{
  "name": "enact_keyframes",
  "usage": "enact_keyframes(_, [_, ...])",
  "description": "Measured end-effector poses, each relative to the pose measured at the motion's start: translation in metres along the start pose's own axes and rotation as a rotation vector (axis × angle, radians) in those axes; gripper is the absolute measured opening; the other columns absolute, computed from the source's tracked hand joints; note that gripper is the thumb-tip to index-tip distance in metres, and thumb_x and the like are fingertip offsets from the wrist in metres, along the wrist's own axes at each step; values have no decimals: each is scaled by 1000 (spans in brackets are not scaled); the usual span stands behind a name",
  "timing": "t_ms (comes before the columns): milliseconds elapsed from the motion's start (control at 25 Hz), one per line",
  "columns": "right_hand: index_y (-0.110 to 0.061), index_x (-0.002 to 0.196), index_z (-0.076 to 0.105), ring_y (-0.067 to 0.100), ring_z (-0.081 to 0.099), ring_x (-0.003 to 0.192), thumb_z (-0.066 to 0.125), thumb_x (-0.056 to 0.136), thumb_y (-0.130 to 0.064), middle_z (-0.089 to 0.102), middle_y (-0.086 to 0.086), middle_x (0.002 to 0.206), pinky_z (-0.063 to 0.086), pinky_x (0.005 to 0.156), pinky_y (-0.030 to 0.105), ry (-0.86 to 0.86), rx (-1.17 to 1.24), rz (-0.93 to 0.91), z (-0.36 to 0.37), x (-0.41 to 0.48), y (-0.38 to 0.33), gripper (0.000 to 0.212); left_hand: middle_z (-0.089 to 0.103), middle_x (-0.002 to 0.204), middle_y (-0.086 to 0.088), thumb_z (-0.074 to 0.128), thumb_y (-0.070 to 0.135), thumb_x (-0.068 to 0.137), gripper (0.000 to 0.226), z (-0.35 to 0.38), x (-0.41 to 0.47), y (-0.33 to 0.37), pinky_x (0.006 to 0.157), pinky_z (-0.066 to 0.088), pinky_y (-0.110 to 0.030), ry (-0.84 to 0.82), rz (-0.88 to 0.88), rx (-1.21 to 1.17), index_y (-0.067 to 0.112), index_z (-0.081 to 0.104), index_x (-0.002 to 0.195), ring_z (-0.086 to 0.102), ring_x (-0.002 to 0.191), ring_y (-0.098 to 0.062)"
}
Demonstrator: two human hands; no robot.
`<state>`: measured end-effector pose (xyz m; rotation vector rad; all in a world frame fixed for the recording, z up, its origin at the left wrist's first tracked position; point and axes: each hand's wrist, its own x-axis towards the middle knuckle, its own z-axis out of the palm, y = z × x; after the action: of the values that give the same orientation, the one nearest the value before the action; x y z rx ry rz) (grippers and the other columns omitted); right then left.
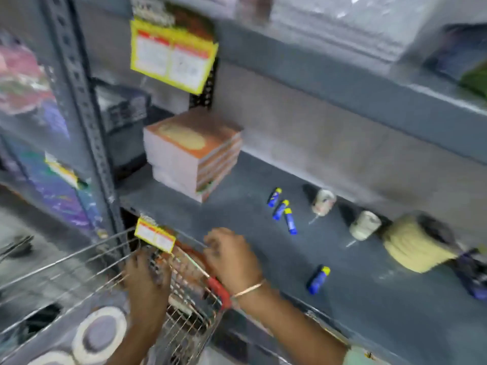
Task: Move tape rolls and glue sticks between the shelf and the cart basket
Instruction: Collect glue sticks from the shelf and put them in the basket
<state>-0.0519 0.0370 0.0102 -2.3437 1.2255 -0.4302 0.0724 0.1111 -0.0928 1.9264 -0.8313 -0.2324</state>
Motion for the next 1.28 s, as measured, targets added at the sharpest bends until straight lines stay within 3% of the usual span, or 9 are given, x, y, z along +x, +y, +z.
enact_keyframes(80, [-8, 89, 67, 36, 67, 89, 60, 77, -3, 72, 20, 95, 54, 79, 41, 173, 48, 172, -59, -12, 48, 15, 52, 104, -18, 60, 6, 82, 20, 24, -1, 54, 86, 37, -33, -109, 143, -59, 5, 55, 101, 47, 94, -23])
enact_keyframes(200, [-19, 61, 55, 35, 67, 91, 64, 75, -3, 72, 22, 91, 50, 75, 38, 187, -27, 474, -111, -33, 119, 23, 60, 93, -24, 63, 7, 81, 10, 67, 4, 112, 83, 41, -37, -272, 171, -134, 0, 61, 88, 59, 87, -31])
enact_keyframes(360, [-11, 72, 59, 36, 65, 101, 66, 77, -10, 69, 22, 97, 52, 81, 37, 111, -55, 695, -116, -55, 158, 8, 68, 84, -31, 66, 13, 81, 23, 117, 14, 170, 74, 46, -41, -474, 126, 24, 5, 58, 61, 64, 82, -41])
enact_keyframes(480, [-20, 60, 46, 31, 64, 104, 68, 77, -13, 68, 20, 111, 51, 81, 32, 68, -13, 719, -104, -55, 168, 29, 70, 103, -26, 63, 18, 84, 24, 148, 15, 197, 78, 50, -38, -543, 87, 114, -3, 67, 95, 66, 96, -38])
enact_keyframes(560, [-14, 70, 57, 32, 63, 105, 68, 77, -13, 68, 21, 112, 50, 80, 33, 49, 3, 719, -98, -51, 170, 14, 64, 122, -18, 61, 16, 84, 29, 169, 13, 205, 86, 50, -38, -597, 125, 121, 0, 62, 108, 64, 105, -34])
enact_keyframes(680, [-19, 70, 56, 33, 64, 104, 66, 76, -11, 68, 21, 113, 48, 74, 34, 43, 35, 708, -91, -44, 168, 14, 60, 126, -18, 60, 16, 84, 23, 194, 12, 206, 92, 49, -40, -649, 145, 224, -1, 60, 100, 60, 110, -35])
enact_keyframes(720, [-13, 84, 60, 34, 63, 105, 66, 77, -11, 66, 21, 114, 49, 76, 34, 46, 44, 700, -89, -42, 170, 9, 61, 123, -18, 60, 18, 84, 24, 201, 12, 206, 92, 49, -40, -657, 132, 273, 0, 58, 101, 59, 111, -36])
enact_keyframes(840, [-2, 116, 52, 36, 60, 110, 66, 78, -11, 62, 21, 120, 51, 86, 36, 45, 57, 724, -83, -37, 172, 41, 64, 117, -19, 60, 19, 85, 27, 212, 16, 205, 91, 49, -40, -683, 95, 359, 2, 56, 105, 59, 111, -36])
enact_keyframes(1280, [-1, 113, 50, 38, 60, 108, 65, 78, -7, 62, 22, 119, 52, 83, 37, 11, 7, 683, -83, -31, 171, 39, 40, 147, -6, 45, 9, 91, 41, 214, 11, 196, 102, 44, -41, -632, 61, 221, 9, 44, 132, 51, 122, -35])
